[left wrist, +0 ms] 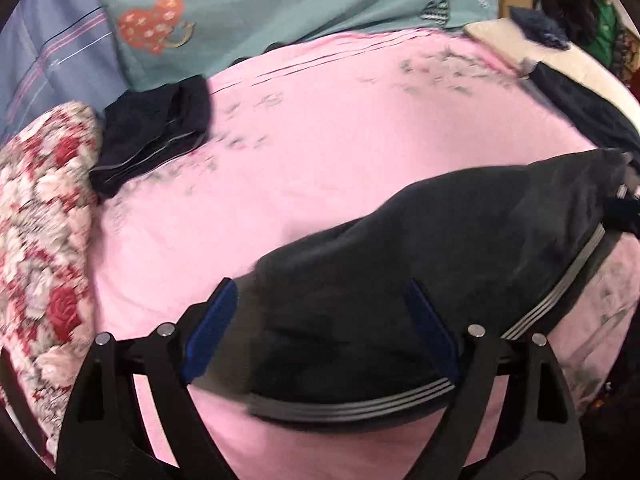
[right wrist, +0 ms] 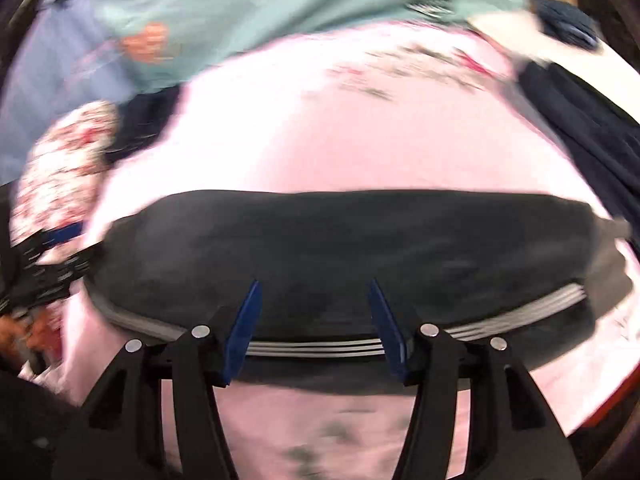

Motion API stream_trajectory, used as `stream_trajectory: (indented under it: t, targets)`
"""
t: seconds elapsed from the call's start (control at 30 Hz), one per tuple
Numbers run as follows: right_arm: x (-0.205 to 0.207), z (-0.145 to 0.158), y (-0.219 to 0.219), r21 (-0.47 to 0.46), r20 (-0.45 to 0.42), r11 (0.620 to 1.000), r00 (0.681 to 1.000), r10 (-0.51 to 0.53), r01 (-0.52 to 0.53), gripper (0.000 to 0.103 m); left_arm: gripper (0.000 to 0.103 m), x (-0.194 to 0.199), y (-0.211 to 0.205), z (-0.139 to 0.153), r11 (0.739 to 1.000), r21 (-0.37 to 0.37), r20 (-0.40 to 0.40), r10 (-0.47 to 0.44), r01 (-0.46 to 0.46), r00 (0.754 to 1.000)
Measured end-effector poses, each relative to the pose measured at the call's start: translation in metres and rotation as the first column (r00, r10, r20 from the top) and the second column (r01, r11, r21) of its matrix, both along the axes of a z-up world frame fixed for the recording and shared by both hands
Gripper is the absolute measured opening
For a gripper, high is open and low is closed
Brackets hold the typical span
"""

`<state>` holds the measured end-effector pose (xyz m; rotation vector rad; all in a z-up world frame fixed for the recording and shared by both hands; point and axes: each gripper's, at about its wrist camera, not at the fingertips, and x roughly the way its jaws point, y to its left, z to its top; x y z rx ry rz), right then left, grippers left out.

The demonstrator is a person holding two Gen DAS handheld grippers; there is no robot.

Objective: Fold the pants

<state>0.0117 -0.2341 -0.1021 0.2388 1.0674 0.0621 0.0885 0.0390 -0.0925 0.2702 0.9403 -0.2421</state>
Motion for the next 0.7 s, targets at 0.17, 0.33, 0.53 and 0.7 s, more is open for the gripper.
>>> stream_trajectory:
  t: [0.17, 0.33, 0.53, 0.7]
  targets:
    - [-0.004, -0.034, -0.008, -0.074, -0.114, 0.995, 0.992, 0.052, -0.061, 0.059, 0.089, 0.015, -0.009, -0.064, 0.993, 0.106, -0.114, 0.054, -0.042, 0.992]
    - [-0.001, 0.012, 0.012, -0.057, -0.022, 0.992, 0.993, 0.115, -0.116, 0.058, 0.09, 0.012, -0.007, -0.045, 0.993, 0.099, -0.079, 0.076, -0.068, 0.994]
    - [0.081, 0.035, 0.04, 0.46, 0.025, 0.862, 0.973, 0.227, -0.213, 0.059, 0.091, 0.008, -0.003, -0.049, 0.994, 0.061, -0.1, 0.097, -0.091, 0.99]
    - [0.161, 0.0, 0.074, 0.526, -0.123, 0.774, 0.869, 0.479, -0.352, 0.059, 0.091, -0.007, -0.009, -0.06, 0.99, 0.09, -0.017, 0.113, -0.111, 0.993]
